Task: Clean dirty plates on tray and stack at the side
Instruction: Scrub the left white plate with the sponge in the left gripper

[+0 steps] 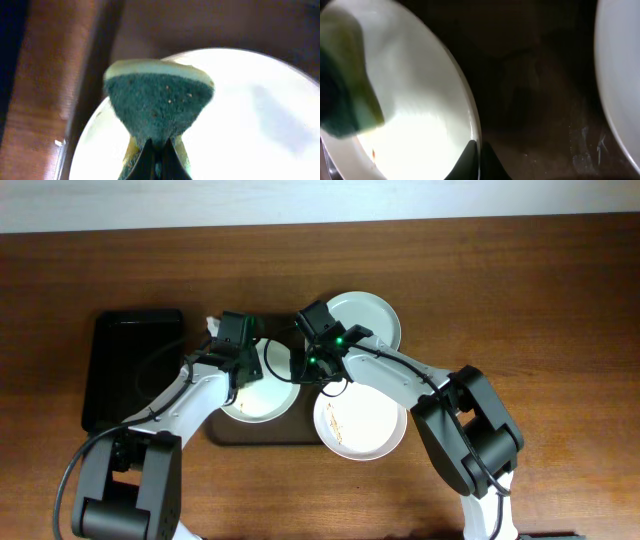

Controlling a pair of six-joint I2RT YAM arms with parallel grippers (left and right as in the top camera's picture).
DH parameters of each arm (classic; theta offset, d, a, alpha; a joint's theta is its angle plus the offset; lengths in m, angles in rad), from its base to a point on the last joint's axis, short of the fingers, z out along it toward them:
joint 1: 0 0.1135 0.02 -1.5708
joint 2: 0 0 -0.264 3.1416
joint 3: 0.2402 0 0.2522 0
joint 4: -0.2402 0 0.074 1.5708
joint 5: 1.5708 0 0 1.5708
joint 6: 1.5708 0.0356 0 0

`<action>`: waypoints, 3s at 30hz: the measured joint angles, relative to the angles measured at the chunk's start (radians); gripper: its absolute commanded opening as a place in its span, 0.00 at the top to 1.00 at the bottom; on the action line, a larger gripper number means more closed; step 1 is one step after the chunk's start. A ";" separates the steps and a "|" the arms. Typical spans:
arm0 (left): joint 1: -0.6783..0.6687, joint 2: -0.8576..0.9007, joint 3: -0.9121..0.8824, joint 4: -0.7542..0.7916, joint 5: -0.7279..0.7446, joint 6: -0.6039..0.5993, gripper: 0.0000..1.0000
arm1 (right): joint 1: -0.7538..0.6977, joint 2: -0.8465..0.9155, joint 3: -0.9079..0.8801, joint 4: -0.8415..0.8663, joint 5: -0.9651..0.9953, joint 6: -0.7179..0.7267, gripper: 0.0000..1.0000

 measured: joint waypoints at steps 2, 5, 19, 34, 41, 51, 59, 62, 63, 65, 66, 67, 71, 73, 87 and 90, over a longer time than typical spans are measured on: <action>0.000 0.000 0.002 -0.039 0.013 0.023 0.99 | 0.000 0.000 0.000 -0.004 0.000 0.000 0.96; 0.002 0.000 0.002 -0.051 0.023 0.055 0.99 | 0.001 0.000 0.000 -0.005 0.000 -0.001 0.96; 0.017 0.047 0.004 0.148 0.204 0.106 1.00 | 0.001 0.000 0.000 -0.019 0.003 0.007 0.96; 0.223 0.047 0.092 -0.271 0.288 0.095 0.99 | 0.016 0.000 0.001 -0.003 -0.016 0.006 0.96; 0.232 0.048 0.109 -0.391 0.446 0.098 1.00 | 0.016 0.000 0.001 -0.008 -0.012 0.005 0.96; 0.232 0.069 0.109 -0.223 0.510 0.099 0.99 | 0.012 0.000 0.001 -0.006 -0.005 0.008 0.96; 0.225 0.093 0.120 -0.148 0.333 0.056 0.99 | 0.012 0.000 0.001 0.003 -0.005 0.014 0.96; 0.225 0.093 0.135 -0.264 0.337 0.047 0.99 | 0.012 0.000 0.001 0.000 -0.006 0.014 0.96; 0.225 0.093 0.138 -0.311 0.347 0.047 1.00 | 0.012 0.000 0.001 -0.001 -0.006 0.013 0.96; 0.227 0.093 0.138 -0.374 0.388 0.058 0.99 | 0.012 0.000 0.001 -0.003 -0.005 0.012 0.96; 0.230 0.093 0.138 -0.386 0.422 0.070 0.99 | 0.012 0.000 0.001 -0.003 -0.004 0.010 0.96; 0.235 0.094 0.137 -0.388 0.457 0.079 0.99 | 0.012 0.000 0.001 -0.003 -0.005 0.009 0.96; 0.235 0.106 0.134 -0.326 0.592 0.104 0.99 | 0.010 0.000 0.001 -0.003 -0.004 0.008 0.96; 0.227 0.113 0.132 -0.256 0.614 0.112 0.99 | 0.009 0.000 0.001 -0.003 -0.004 0.007 0.96; 0.203 0.112 0.151 -0.269 0.291 -0.072 1.00 | 0.007 0.000 0.001 0.010 -0.013 0.006 0.96; 0.209 0.110 0.151 -0.320 0.351 -0.037 0.99 | 0.007 0.000 0.001 0.008 -0.013 0.005 0.96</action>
